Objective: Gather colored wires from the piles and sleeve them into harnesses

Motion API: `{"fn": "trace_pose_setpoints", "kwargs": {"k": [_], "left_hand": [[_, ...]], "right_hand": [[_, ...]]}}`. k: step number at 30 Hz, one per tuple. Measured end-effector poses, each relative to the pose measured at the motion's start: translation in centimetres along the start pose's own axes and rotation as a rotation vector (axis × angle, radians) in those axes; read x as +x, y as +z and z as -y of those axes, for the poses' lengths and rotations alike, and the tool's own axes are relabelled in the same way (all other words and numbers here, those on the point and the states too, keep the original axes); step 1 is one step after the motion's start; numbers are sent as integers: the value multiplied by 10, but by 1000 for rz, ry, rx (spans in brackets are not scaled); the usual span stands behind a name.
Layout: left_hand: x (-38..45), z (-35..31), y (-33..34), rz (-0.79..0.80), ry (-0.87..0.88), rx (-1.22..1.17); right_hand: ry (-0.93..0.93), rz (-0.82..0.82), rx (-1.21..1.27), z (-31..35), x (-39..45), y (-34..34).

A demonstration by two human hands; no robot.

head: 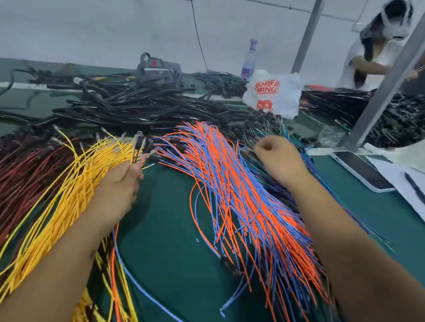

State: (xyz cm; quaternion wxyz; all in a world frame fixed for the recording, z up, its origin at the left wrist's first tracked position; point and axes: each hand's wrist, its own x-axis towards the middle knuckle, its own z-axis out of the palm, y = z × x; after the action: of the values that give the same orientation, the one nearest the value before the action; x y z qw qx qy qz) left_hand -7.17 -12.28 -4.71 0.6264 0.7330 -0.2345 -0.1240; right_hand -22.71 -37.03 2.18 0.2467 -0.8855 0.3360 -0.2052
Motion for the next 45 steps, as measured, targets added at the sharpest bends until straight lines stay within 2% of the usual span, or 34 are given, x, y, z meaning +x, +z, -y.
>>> {"fn": "trace_pose_setpoints", "kwargs": {"k": [3,8,10,17,19,24,28,31,33,35,37,38,40,42,44,45], "left_hand": [[0,-1,1,0,15,21],[-1,0,0,6,9,31],[-3,0,0,8,15,34],[-5,-1,-1,-7,25,45],[-4,1,-2,-4,28,46],[-1,6,-3,-2,47,48],[-1,8,-1,-10,82,52],[-2,9,-1,-16,94,66],[-1,10,0,-21,94,68],[-1,10,1,-31,91,61],[-1,10,0,-37,89,63],[-1,10,0,-37,88,65],[-1,10,0,-38,82,67],[-1,10,0,-43,77,61],[-2,10,0,-47,76,66],[-1,10,-1,-45,76,69]], "right_hand": [[116,161,-129,-33,3,4],[77,-30,-103,-52,-11,28],[51,-57,-130,-52,-11,31],[80,141,-63,-48,-1,7],[64,144,-24,-44,1,0],[117,-7,385,-44,12,-21],[197,-339,508,-50,21,-32],[172,-562,652,-52,25,-41],[136,-648,765,-47,24,-48],[97,-665,905,-39,24,-55],[83,-519,958,-32,23,-59],[100,-357,912,-29,22,-58],[168,50,680,-27,18,-50],[145,381,353,-28,13,-37],[48,557,119,-29,9,-25],[30,576,57,-30,8,-21]]}}
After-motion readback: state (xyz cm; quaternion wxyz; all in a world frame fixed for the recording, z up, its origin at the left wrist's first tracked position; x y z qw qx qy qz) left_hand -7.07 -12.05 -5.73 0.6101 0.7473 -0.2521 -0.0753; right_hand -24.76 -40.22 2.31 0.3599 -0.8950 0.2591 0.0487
